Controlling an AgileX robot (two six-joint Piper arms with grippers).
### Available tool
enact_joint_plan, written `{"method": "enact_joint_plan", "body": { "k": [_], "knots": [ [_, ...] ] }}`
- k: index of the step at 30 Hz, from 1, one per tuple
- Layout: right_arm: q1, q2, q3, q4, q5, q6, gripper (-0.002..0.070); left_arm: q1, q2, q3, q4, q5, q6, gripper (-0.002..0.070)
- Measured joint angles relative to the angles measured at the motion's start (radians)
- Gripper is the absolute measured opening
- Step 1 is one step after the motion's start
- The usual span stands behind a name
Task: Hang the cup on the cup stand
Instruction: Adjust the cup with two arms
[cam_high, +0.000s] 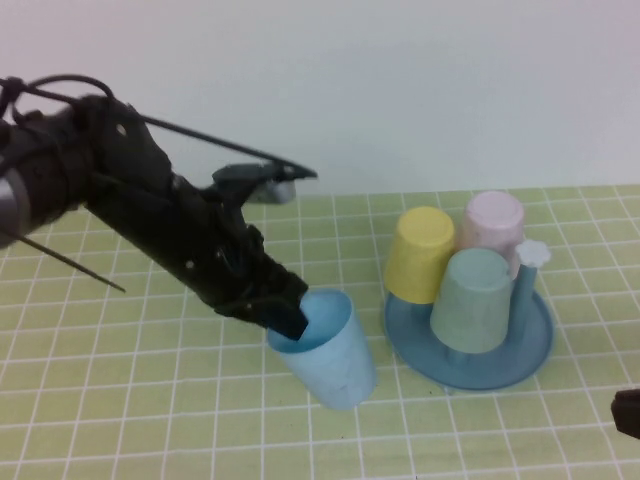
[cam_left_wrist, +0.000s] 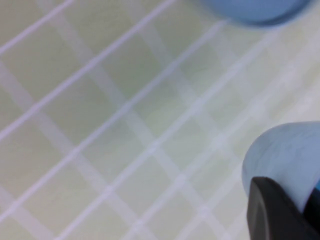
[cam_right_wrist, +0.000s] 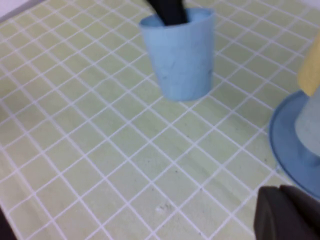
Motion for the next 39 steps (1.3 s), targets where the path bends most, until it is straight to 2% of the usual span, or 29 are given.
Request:
{"method": "enact_joint_plan", "body": {
  "k": [6, 10, 16, 19, 20, 25, 27, 31, 39],
  "knots": [
    [0.046, 0.110, -0.114, 0.004, 0.047, -0.068, 0.0000, 0.065, -0.011, -0.039, -0.252, 0.150, 0.113, 0.0000],
    [0.122, 0.206, -0.200, 0.002, 0.047, -0.119, 0.0001, 0.075, -0.041, -0.039, -0.271, 0.176, 0.115, 0.0000],
    [0.230, 0.339, -0.322, -0.064, 0.042, -0.152, 0.0040, 0.074, -0.106, -0.039, -0.253, 0.176, 0.097, 0.0000],
    [0.271, 0.381, -0.367, -0.078, 0.027, -0.154, 0.0120, 0.074, -0.153, -0.039, -0.247, 0.176, 0.080, 0.0000],
    [0.284, 0.392, -0.378, -0.080, 0.022, -0.160, 0.0169, 0.074, -0.168, -0.039, -0.239, 0.176, 0.067, 0.0000],
    [0.317, 0.433, -0.399, -0.082, -0.021, -0.198, 0.0511, 0.074, -0.210, -0.039, -0.211, 0.173, 0.044, 0.0000],
    [0.317, 0.438, -0.399, -0.071, -0.055, -0.206, 0.0584, 0.072, -0.214, -0.039, -0.226, 0.173, 0.039, 0.0000],
    [0.317, 0.439, -0.400, -0.003, -0.105, -0.256, 0.0633, 0.072, -0.214, -0.039, -0.265, 0.173, 0.037, 0.0000],
    [0.317, 0.444, -0.400, 0.062, -0.137, -0.377, 0.0644, 0.071, -0.210, -0.039, -0.297, 0.173, 0.025, 0.0000]
  ]
}}
